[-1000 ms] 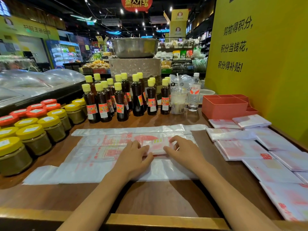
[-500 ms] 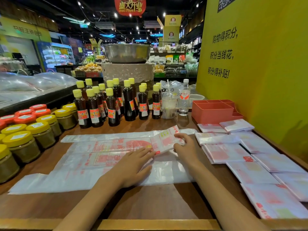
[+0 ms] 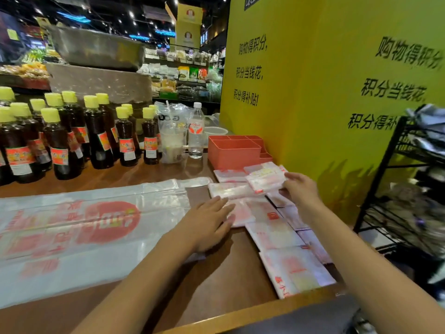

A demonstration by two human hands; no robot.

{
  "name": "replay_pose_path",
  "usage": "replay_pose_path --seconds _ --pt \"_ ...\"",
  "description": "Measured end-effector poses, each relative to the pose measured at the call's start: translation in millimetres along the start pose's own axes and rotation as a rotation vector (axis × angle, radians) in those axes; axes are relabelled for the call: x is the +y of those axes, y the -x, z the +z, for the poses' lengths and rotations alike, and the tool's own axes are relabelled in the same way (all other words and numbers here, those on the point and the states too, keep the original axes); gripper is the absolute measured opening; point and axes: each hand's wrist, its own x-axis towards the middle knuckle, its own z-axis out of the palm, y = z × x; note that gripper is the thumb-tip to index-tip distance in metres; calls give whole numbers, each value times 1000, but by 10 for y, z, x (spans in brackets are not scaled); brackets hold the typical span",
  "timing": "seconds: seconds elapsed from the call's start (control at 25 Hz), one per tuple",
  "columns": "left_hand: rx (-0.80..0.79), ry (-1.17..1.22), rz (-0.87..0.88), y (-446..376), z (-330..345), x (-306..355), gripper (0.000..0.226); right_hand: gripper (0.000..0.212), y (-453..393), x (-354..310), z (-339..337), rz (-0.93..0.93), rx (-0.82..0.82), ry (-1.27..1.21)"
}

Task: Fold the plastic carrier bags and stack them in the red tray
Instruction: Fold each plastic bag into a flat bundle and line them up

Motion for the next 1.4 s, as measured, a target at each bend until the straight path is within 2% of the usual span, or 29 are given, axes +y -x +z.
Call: replay_pose_path --seconds 0.2,0.4,0.56,0.72,0.84,0.92,1.0,1.12,1.2,1.32,1.4 --pt "-26 21 30 -55 171 -27 57 42 -527 123 -275 90 78 -28" --pt "-3 77 9 -26 157 -8 53 42 -818 258 -133 98 26 77" --pt "-4 86 -5 -26 106 5 55 42 -890 337 -69 20 -10 403" --pt "-33 79 -29 -18 86 7 67 39 -729 304 -110 -283 -59 807" --pt "-41 71 -31 -29 101 3 59 32 -536 290 -136 -431 -222 972" --pt "-52 81 -32 -27 107 -3 59 37 -446 270 -130 -373 -397 1117" --pt "-71 81 -42 -14 108 -1 64 43 -437 249 -106 -348 -486 1229" --pt "-56 85 -52 -15 102 -4 59 48 -436 198 -1 -398 -449 1210" --pt "14 90 -71 -29 69 -45 53 51 -359 154 114 -464 -422 1183" --pt "94 66 -146 76 -95 -156 52 54 -45 32 366 -535 -492 1132" --pt "85 10 -200 274 -210 -280 61 53 221 -18 599 -595 -558 1118"
